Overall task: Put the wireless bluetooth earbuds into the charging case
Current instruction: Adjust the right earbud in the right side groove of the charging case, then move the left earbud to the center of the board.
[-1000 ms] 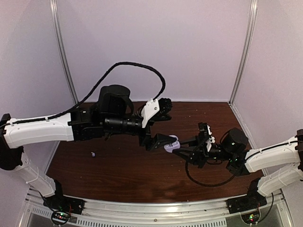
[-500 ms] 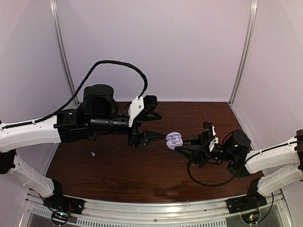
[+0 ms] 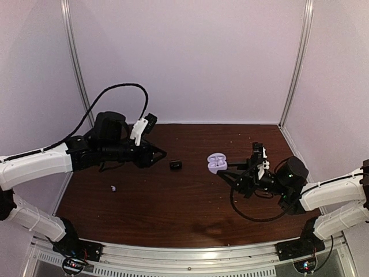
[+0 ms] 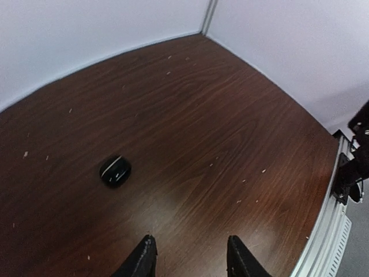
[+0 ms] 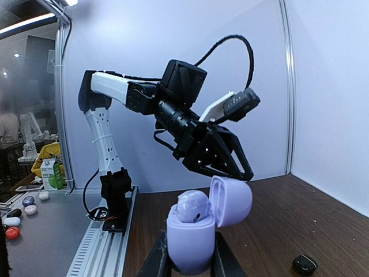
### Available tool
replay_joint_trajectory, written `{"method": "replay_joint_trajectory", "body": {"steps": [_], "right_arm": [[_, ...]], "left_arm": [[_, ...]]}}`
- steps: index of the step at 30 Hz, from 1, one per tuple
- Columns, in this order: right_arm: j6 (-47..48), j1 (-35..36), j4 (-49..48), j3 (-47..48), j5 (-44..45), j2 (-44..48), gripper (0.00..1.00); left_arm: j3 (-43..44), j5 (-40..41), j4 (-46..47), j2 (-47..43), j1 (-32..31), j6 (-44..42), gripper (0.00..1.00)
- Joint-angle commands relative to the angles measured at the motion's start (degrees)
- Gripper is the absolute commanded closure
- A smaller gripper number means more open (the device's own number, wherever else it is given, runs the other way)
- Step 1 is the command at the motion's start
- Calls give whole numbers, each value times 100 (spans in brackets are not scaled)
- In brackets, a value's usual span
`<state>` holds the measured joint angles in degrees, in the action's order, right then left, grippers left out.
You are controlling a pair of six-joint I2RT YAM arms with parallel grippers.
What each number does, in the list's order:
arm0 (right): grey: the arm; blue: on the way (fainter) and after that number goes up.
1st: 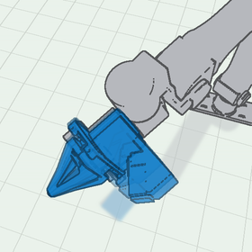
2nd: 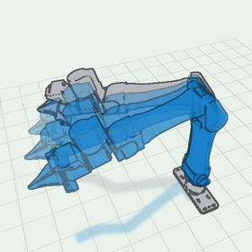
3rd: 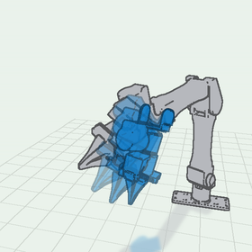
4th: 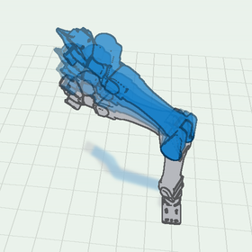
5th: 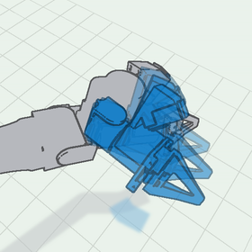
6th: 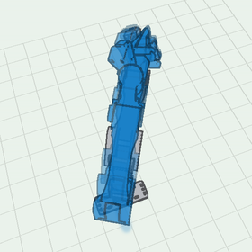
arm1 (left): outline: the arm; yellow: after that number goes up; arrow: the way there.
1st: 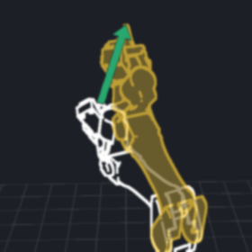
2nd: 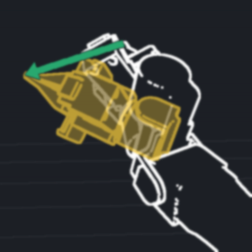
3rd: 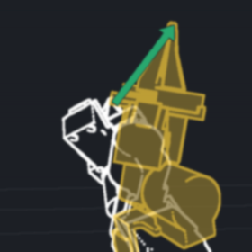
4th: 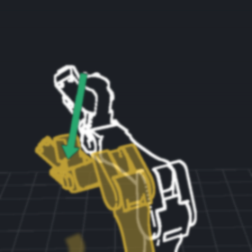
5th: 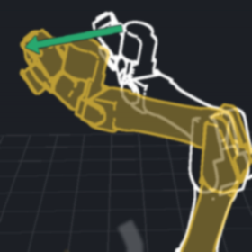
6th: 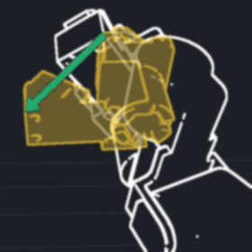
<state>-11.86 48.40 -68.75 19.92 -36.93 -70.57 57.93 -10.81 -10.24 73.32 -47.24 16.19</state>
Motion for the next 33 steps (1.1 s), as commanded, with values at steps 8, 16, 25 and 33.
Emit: {"method": "replay_joint_trajectory", "body": {"steps": [8,16,25,33], "right_arm": [[-111,-154,-129,-136,58,51,100],[-124,-178,-122,-125,28,22,100],[-131,-200,-77,-90,12,21,100],[-134,-213,-41,-67,-3,14,100]], "left_arm": [[-2059,1349,-1233,-993,1681,2860,55],[-2791,2360,-386,-716,1692,3112,52],[-3126,2964,272,-280,1688,3000,53],[-3203,3038,816,319,1692,2812,59]]}}
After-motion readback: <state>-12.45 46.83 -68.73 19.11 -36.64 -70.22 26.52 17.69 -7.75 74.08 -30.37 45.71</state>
